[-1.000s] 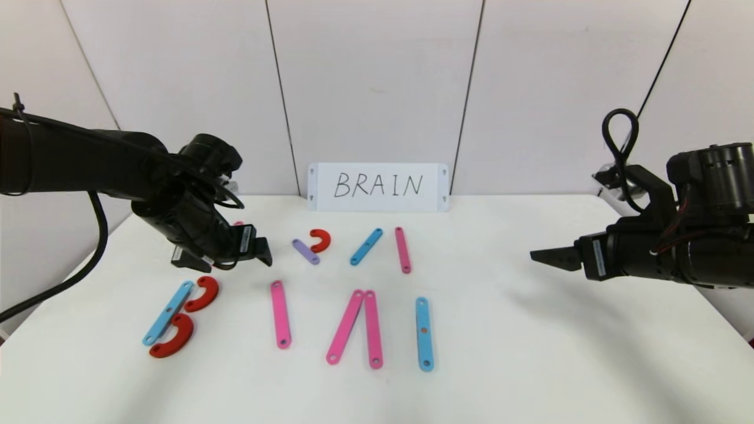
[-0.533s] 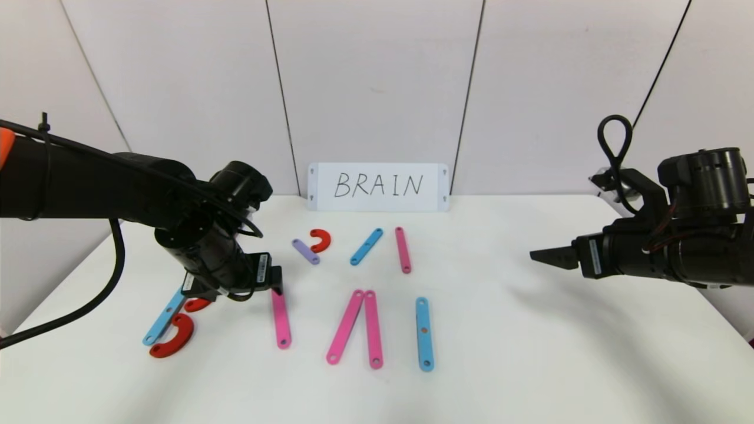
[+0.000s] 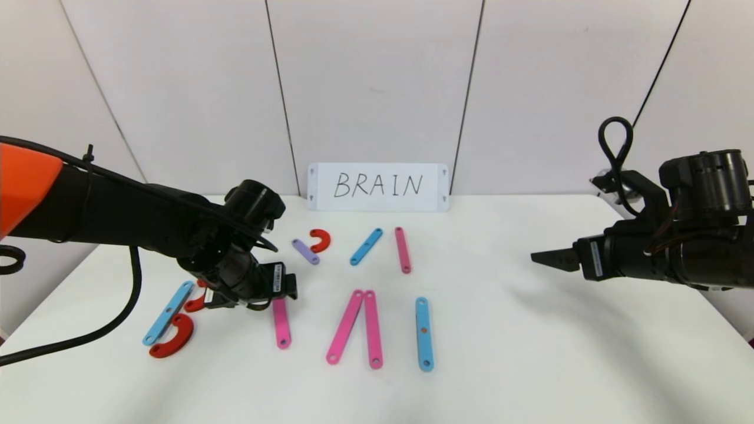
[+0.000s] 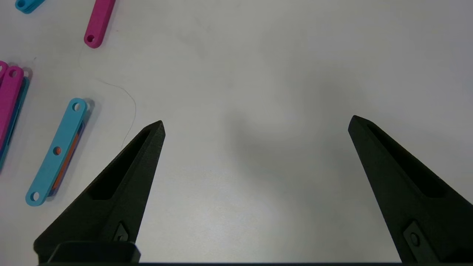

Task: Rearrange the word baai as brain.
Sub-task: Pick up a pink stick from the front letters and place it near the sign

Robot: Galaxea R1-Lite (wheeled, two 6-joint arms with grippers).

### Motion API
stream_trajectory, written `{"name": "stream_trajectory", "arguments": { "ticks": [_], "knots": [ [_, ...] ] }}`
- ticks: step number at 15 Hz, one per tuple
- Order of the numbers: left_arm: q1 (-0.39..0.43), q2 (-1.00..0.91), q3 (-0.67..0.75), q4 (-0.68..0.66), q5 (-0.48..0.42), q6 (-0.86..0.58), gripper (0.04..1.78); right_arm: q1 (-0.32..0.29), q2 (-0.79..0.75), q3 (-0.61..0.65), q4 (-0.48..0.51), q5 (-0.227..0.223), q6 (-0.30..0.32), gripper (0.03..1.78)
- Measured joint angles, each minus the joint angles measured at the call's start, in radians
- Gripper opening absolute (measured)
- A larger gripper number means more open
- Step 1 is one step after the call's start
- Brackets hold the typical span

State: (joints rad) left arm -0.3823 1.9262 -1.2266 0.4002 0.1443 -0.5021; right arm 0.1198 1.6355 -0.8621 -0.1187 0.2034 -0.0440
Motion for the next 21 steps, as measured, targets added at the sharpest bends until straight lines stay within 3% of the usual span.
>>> {"name": "stream_trajectory", "arguments": {
  "ticks": [8,10,13,18,19,21],
  "knots": [
    [-0.010,0.042,-0.002,-0.004,-0.001,-0.035,1.74,0.001,-0.002,0.004,0.000,0.000,-0.001,1.73],
    [-0.013,0.052,-0.004,-0.004,-0.001,-0.036,1.66,0.001,-0.004,0.007,0.000,0.000,-0.003,1.73],
    [-0.016,0.057,-0.005,-0.003,-0.001,-0.036,1.34,0.001,-0.007,0.009,0.000,0.000,-0.003,1.73],
    [-0.018,0.059,-0.004,-0.002,-0.003,-0.036,0.47,0.001,-0.008,0.011,0.000,0.000,-0.003,1.73],
    [-0.020,0.059,-0.004,-0.003,-0.003,-0.036,0.35,0.001,-0.008,0.011,0.000,0.001,-0.003,1.73],
    [-0.022,0.057,-0.002,-0.002,-0.003,-0.037,0.30,0.002,-0.008,0.011,0.000,0.001,-0.003,1.73]
  ]
}}
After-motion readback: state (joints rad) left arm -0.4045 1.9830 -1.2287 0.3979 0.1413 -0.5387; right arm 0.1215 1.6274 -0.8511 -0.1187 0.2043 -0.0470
